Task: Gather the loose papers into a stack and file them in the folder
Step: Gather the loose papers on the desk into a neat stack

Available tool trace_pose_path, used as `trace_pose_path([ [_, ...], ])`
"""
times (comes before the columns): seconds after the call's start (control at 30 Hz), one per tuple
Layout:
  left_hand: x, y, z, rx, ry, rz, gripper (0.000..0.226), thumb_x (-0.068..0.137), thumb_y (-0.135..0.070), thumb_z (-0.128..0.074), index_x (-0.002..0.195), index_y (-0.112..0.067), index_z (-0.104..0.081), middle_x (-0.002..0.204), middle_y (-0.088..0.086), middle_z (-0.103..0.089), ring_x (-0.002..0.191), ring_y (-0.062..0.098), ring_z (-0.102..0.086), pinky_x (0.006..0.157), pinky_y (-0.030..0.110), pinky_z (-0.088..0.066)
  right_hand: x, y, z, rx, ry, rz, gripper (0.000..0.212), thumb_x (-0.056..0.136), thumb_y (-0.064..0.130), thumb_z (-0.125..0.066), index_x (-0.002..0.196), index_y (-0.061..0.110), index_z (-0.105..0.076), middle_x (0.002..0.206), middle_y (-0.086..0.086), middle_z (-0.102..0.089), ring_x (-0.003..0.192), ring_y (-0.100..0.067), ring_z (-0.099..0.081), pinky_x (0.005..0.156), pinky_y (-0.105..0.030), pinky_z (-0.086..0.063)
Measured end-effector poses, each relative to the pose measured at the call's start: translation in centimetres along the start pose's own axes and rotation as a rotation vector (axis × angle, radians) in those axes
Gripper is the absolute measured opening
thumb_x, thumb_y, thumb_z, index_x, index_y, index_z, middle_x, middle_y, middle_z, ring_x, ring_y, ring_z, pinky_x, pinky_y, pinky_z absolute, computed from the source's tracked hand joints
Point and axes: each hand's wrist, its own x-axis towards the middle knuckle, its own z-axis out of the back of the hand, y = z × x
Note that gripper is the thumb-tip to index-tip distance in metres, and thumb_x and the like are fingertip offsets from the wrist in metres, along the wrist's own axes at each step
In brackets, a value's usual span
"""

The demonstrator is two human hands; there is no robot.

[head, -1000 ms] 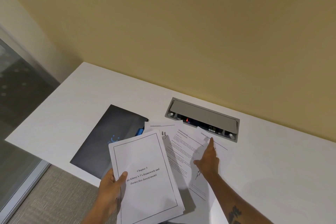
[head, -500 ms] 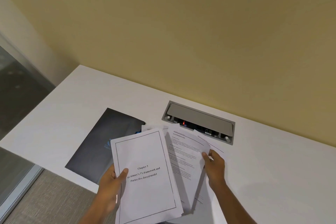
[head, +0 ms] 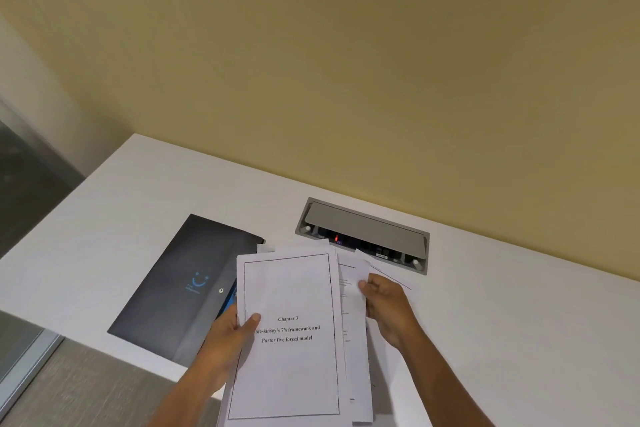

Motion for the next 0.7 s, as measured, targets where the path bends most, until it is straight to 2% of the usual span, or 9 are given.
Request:
trace_pose_path([
  [0.1,-0.2,0.1,-0.1,0.018,0.039,0.088,0.025,0.103,-0.015,-0.058,0.126,-0.021,-0.065,0.118,-0.002,-0.079,0.109,0.019,-0.075,0.092,0.037,-0.058,-0.5,0.4,-0.2,-0.001,0.023,-0.01,0.018,0.102,0.011,-0.063,0.102,0.011,-0.081,0.107,-0.026,-0.076,0.083,-0.029,-0.067,0.075,-0.041,-0.048],
  [0.2,0.1,1.0,0.2,0.046,0.04,0.153,0.024,0.1,-0.023,-0.063,0.122,-0.012,-0.066,0.115,0.007,-0.079,0.108,0.025,-0.075,0.097,0.046,-0.058,-1.2,0.5,-0.5,0.002,0.06,-0.018,0.019,0.103,0.007,-0.061,0.111,0.005,-0.078,0.106,-0.022,-0.079,0.08,-0.025,-0.073,0.065,-0.034,-0.058],
  [0.3,0.5,2.2,0.6,0.095,0.051,0.195,0.041,0.094,-0.035,-0.07,0.12,-0.004,-0.063,0.122,0.022,-0.071,0.108,0.029,-0.075,0.099,0.052,-0.058,-1.5,0.2,-0.5,-0.002,0.095,-0.032,0.021,0.103,0.008,-0.06,0.113,0.006,-0.078,0.108,-0.021,-0.079,0.086,-0.03,-0.074,0.073,-0.04,-0.06],
  [0.4,1.6,3.8,1.0,0.16,0.056,0.222,0.059,0.086,-0.049,-0.073,0.119,-0.001,-0.059,0.119,0.015,-0.073,0.108,0.028,-0.072,0.103,0.05,-0.054,-1.6,-0.1,-0.8,-0.017,0.119,-0.054,0.02,0.103,0.009,-0.061,0.113,0.006,-0.079,0.108,-0.02,-0.08,0.086,-0.03,-0.075,0.074,-0.04,-0.061],
  [0.47,0.7,2.9,0.2,0.191,0.072,0.234,0.056,0.089,-0.049,-0.07,0.113,0.0,-0.057,0.119,0.019,-0.071,0.114,0.031,-0.069,0.097,0.043,-0.054,-1.7,-0.2,-1.0,-0.015,0.152,-0.068,0.02,0.103,0.008,-0.06,0.109,0.005,-0.079,0.106,-0.024,-0.079,0.081,-0.03,-0.073,0.073,-0.04,-0.061],
  [0.53,-0.4,1.7,-0.8,0.209,0.074,0.248,0.045,0.096,-0.042,-0.064,0.106,0.0,-0.054,0.116,0.019,-0.072,0.112,0.029,-0.066,0.087,0.036,-0.052,-1.7,-0.4,-1.2,-0.033,0.176,-0.076,0.027,0.103,0.0,-0.055,0.106,0.006,-0.081,0.105,-0.027,-0.078,0.081,-0.032,-0.069,0.08,-0.047,-0.057],
  [0.6,-0.6,1.4,-1.4,0.228,0.073,0.26,0.039,0.099,-0.038,-0.061,0.11,-0.002,-0.054,0.115,0.011,-0.072,0.11,0.024,-0.064,0.09,0.037,-0.051,-1.8,-0.5,-1.4,-0.051,0.191,-0.09,0.034,0.099,-0.008,-0.051,0.106,0.006,-0.081,0.105,-0.026,-0.079,0.085,-0.035,-0.069,0.086,-0.055,-0.053],
  [0.7,-0.5,1.5,-1.2,0.247,0.056,0.259,0.035,0.098,-0.041,-0.062,0.105,-0.009,-0.05,0.113,0.009,-0.063,0.103,0.02,-0.056,0.091,0.041,-0.046,-1.8,-0.8,-1.4,-0.041,0.203,-0.11,0.038,0.096,-0.013,-0.048,0.106,0.005,-0.081,0.108,-0.027,-0.078,0.088,-0.037,-0.067,0.085,-0.054,-0.053],
])
